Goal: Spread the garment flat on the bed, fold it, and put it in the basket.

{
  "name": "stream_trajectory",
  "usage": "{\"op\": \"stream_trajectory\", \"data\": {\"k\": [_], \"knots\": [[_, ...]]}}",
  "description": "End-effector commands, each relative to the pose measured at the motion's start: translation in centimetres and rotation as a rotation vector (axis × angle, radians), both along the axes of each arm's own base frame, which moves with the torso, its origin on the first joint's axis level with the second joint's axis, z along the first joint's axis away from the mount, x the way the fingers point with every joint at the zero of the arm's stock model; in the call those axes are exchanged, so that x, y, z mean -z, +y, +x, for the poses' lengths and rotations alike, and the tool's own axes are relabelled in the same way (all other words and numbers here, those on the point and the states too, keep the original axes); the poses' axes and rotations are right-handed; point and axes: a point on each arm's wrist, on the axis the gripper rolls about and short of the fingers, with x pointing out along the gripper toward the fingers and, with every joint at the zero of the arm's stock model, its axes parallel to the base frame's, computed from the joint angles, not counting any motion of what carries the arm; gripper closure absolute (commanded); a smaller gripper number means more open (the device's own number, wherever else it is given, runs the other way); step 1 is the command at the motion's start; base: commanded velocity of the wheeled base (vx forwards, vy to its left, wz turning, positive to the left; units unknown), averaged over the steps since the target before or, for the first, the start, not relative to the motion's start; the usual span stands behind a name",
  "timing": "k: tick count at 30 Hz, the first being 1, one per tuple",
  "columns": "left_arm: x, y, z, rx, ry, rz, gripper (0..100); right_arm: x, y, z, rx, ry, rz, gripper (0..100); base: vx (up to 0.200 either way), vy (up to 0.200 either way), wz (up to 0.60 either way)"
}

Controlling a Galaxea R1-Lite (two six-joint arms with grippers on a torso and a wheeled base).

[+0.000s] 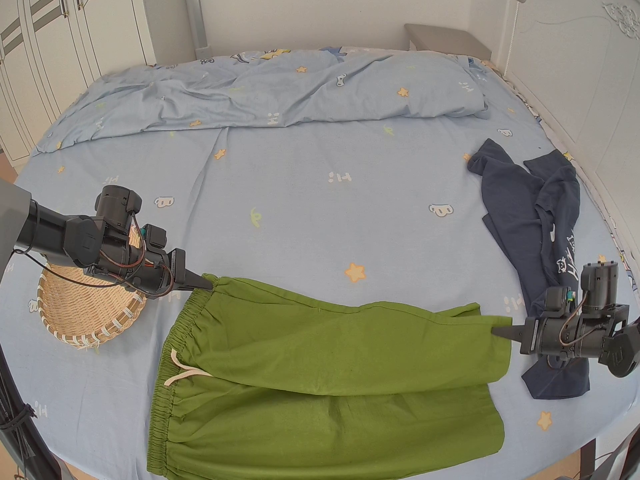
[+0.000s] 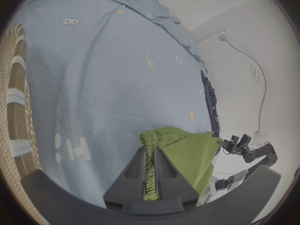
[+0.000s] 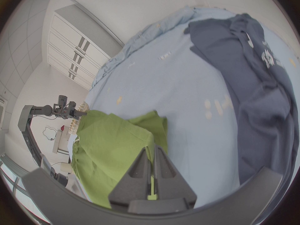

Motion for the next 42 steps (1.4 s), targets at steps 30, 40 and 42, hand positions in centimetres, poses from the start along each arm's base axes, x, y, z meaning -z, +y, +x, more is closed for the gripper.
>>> {"op": "stream_trajectory", "data": {"k": [30, 40, 42], "knots": [[-3.2, 3.8, 0.4, -0.155, -0.187, -0.051, 100, -12.2, 3.3, 13.5, -0.007, -0.276, 0.019, 100, 0.0, 0.0, 0.0], [-3.2, 4.5, 1.5, -0.182, -0.269, -0.063, 100, -10.5, 3.8, 18.4, -0.001, -0.26, 0.016, 100, 0.0, 0.0, 0.0], [-2.9, 4.8, 1.8, -0.19, -0.276, -0.062, 100, -10.2, 3.9, 19.2, -0.003, -0.262, 0.017, 100, 0.0, 0.0, 0.0]]}}
